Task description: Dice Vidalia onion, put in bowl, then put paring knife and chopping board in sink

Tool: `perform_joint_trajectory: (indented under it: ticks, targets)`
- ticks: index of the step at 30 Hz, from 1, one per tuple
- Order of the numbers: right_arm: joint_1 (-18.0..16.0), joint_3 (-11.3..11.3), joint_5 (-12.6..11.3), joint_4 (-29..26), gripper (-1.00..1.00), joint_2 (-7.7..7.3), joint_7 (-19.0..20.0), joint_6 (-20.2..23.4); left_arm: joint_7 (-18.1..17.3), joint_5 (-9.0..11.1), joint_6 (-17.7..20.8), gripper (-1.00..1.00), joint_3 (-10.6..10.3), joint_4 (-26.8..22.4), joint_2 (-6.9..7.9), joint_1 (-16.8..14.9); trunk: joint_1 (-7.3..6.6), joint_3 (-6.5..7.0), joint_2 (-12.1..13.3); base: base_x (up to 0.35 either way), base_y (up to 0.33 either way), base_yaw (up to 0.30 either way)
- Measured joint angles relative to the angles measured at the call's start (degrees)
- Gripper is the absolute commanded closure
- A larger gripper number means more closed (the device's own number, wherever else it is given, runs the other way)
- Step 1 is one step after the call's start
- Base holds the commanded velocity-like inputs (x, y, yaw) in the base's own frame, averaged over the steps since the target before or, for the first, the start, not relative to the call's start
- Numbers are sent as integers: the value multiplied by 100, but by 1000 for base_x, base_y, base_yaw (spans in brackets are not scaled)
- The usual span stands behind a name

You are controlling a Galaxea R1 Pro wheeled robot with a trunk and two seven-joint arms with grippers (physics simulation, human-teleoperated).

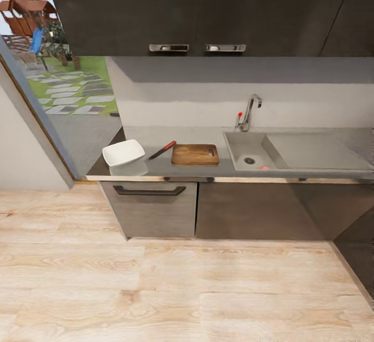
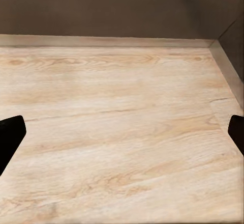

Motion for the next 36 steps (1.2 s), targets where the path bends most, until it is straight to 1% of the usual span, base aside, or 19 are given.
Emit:
perform_joint_trajectory:
  ticks: [10,16,23,36]
  targets:
    - [0,0,0,1,-100,0,0,0,1,2,0,-100,6,0,0,0,0,67,0,0,-3,-207]
    - [0,3,0,6,-100,0,0,0,0,2,3,-100,7,0,-2,0,0,107,0,1,-81,-207]
    - [1,6,0,13,-100,-1,0,5,0,2,9,-100,12,0,-1,0,-2,154,1,108,-233,-207]
    - [0,8,2,26,-100,-1,0,8,0,3,10,-100,16,0,0,0,-2,241,1,206,-263,-206]
